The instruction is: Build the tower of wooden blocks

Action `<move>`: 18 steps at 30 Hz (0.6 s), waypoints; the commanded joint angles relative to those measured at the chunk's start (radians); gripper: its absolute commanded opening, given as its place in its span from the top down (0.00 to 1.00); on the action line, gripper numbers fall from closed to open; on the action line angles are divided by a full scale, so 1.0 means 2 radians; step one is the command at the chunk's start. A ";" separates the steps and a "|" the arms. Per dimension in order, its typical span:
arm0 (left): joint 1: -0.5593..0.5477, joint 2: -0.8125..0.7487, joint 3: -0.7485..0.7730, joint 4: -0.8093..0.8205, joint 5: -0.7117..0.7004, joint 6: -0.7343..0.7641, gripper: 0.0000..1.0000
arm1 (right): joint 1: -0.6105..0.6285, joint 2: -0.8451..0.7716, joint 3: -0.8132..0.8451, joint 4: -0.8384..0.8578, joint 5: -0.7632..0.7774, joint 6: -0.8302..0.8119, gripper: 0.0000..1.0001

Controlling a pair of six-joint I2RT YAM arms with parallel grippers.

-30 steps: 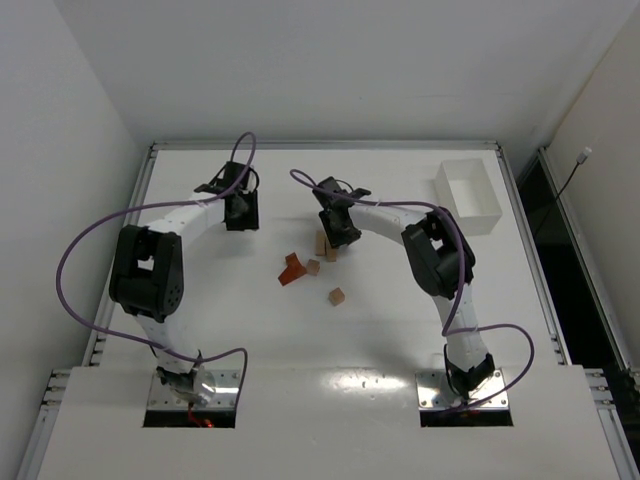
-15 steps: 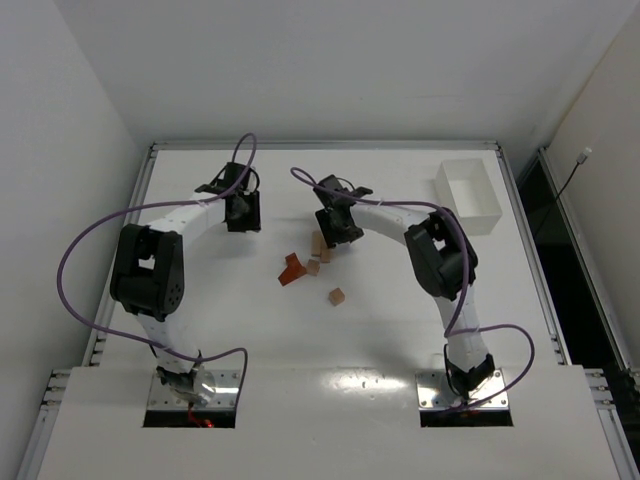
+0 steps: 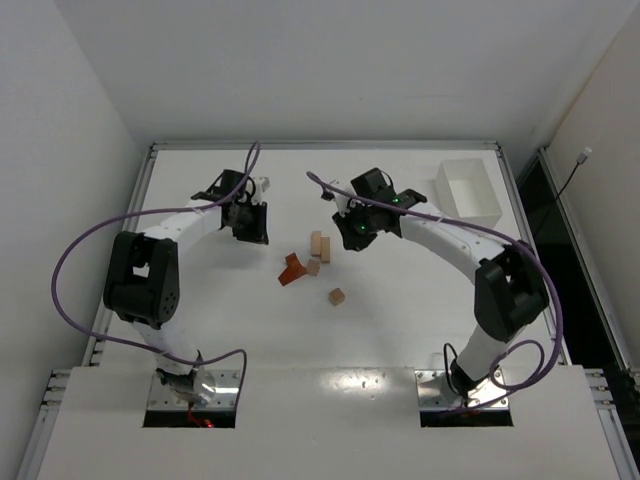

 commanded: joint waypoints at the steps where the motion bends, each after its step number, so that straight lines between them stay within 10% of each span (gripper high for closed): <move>1: 0.011 -0.027 -0.004 0.007 0.044 0.021 0.82 | 0.003 -0.023 -0.033 -0.001 -0.166 -0.136 0.94; 8: 0.040 -0.004 0.014 0.002 0.079 0.021 0.83 | 0.018 -0.002 -0.040 -0.033 -0.235 -0.308 1.00; 18: 0.070 0.006 0.019 -0.003 0.089 0.021 0.83 | 0.034 0.117 0.058 -0.034 -0.204 -0.346 1.00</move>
